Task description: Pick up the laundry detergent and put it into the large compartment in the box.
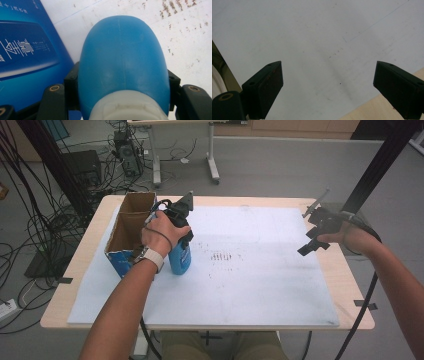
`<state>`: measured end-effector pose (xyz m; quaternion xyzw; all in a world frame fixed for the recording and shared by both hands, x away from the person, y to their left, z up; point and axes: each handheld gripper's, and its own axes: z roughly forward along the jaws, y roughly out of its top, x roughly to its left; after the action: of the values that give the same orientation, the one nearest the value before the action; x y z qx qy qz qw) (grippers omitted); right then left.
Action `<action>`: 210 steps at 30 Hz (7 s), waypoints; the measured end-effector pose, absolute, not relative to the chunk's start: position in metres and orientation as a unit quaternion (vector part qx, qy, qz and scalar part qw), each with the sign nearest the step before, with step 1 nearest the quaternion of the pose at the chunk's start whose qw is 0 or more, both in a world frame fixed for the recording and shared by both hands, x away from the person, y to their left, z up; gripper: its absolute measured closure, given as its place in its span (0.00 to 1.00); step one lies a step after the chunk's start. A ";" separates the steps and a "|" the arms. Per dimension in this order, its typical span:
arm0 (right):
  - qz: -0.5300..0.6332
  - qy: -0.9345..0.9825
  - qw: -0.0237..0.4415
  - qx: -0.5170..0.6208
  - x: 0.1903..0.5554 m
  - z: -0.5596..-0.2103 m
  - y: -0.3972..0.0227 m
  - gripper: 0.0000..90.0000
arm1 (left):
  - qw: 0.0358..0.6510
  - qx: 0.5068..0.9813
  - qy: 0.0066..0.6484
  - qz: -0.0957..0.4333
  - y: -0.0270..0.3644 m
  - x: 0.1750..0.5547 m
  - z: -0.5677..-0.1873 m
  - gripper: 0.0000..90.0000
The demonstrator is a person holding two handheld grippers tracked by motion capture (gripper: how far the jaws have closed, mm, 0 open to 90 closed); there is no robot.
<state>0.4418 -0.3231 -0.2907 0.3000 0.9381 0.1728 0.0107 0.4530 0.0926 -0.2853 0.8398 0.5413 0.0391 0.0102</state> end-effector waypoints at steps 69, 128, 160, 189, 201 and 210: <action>0.182 0.935 0.024 0.303 0.430 -0.281 -0.326 0.10 | 0.016 0.822 0.567 0.054 0.087 0.444 -0.248 0.42; 0.193 0.938 0.029 0.285 0.425 -0.276 -0.321 0.10 | 0.033 0.799 0.599 0.055 0.083 0.433 -0.172 0.42; 0.197 0.938 0.034 0.283 0.422 -0.271 -0.322 0.10 | 0.037 0.786 0.615 0.062 0.087 0.433 -0.136 0.42; 0.196 0.938 0.036 0.285 0.420 -0.267 -0.322 0.10 | 0.046 0.776 0.625 0.072 0.100 0.431 -0.112 0.42; 0.194 0.936 0.036 0.290 0.420 -0.267 -0.324 0.10 | 0.053 0.768 0.634 0.077 0.105 0.433 -0.100 0.42; 0.194 0.936 0.037 0.291 0.419 -0.267 -0.324 0.10 | 0.053 0.764 0.637 0.082 0.108 0.433 -0.092 0.42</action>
<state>0.4186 -0.3240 -0.2670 0.2913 0.9361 0.1935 0.0370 0.4334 0.1081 -0.0925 0.7645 0.6372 0.0823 0.0528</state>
